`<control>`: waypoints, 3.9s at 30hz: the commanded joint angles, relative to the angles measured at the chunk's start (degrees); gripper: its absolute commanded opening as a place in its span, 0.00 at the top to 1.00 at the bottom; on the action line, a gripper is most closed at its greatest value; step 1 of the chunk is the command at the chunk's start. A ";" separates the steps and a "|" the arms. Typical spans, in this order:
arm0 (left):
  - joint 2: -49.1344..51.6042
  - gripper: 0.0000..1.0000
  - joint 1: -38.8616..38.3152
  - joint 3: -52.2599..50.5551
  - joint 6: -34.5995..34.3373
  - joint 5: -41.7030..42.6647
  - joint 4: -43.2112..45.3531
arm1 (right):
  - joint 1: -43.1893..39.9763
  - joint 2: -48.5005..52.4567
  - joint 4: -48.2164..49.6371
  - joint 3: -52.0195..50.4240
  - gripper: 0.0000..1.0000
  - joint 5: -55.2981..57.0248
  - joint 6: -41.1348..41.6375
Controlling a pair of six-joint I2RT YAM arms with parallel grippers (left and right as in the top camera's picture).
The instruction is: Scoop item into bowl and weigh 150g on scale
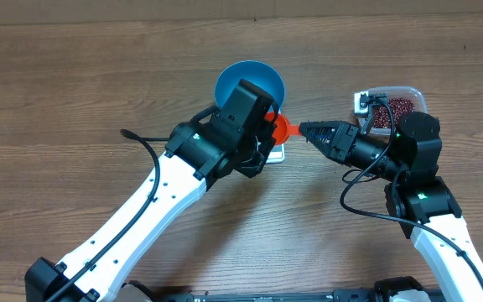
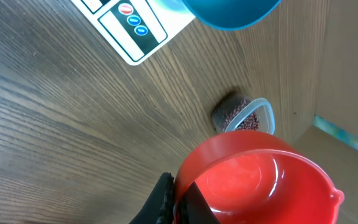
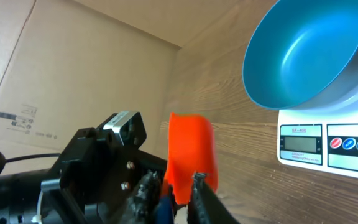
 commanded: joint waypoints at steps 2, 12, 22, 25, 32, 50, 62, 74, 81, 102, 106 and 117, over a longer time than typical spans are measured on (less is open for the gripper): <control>0.04 0.96 -1.07 0.33 -1.49 -3.39 -0.02 | 0.35 0.09 0.37 0.85 0.96 0.57 -0.09; 0.04 0.17 -1.05 0.33 -1.25 -3.58 0.00 | 0.35 0.09 0.35 0.85 0.96 0.57 -0.11; -0.33 0.00 1.42 0.35 8.02 -2.86 0.15 | 0.26 0.09 -7.52 0.85 0.96 7.61 -7.23; -0.81 0.01 3.41 0.35 14.64 -0.37 0.09 | 0.04 0.09 -12.41 0.85 0.96 10.51 -10.40; -1.16 0.00 7.93 0.35 32.41 1.20 -0.04 | -0.72 0.07 -23.85 2.34 0.96 21.44 -18.45; -1.09 0.96 8.44 0.31 89.09 0.31 -5.38 | -0.70 -0.02 -52.04 24.24 0.96 41.46 -24.15; 0.76 0.96 8.26 -4.92 102.53 -5.90 4.76 | -0.70 -0.02 -51.49 24.24 0.96 37.35 -23.87; 10.97 0.96 3.63 -7.32 104.89 -6.47 10.05 | -0.70 -0.02 -50.31 24.24 0.96 36.28 -22.60; 18.53 0.96 1.14 -7.32 102.03 -9.68 15.76 | -0.70 -0.02 -51.12 24.24 0.96 36.30 -22.67; 21.03 0.96 1.14 -10.80 99.69 -14.29 23.47 | -0.70 -0.02 -51.28 24.24 0.96 35.39 -22.64; 21.03 0.96 1.07 -10.82 100.69 -14.25 23.54 | -0.70 -0.02 -51.43 24.24 0.96 35.39 -22.64; 21.05 0.95 -0.42 -11.47 100.83 -16.90 24.22 | -0.70 -0.02 -51.84 24.24 0.96 35.34 -22.60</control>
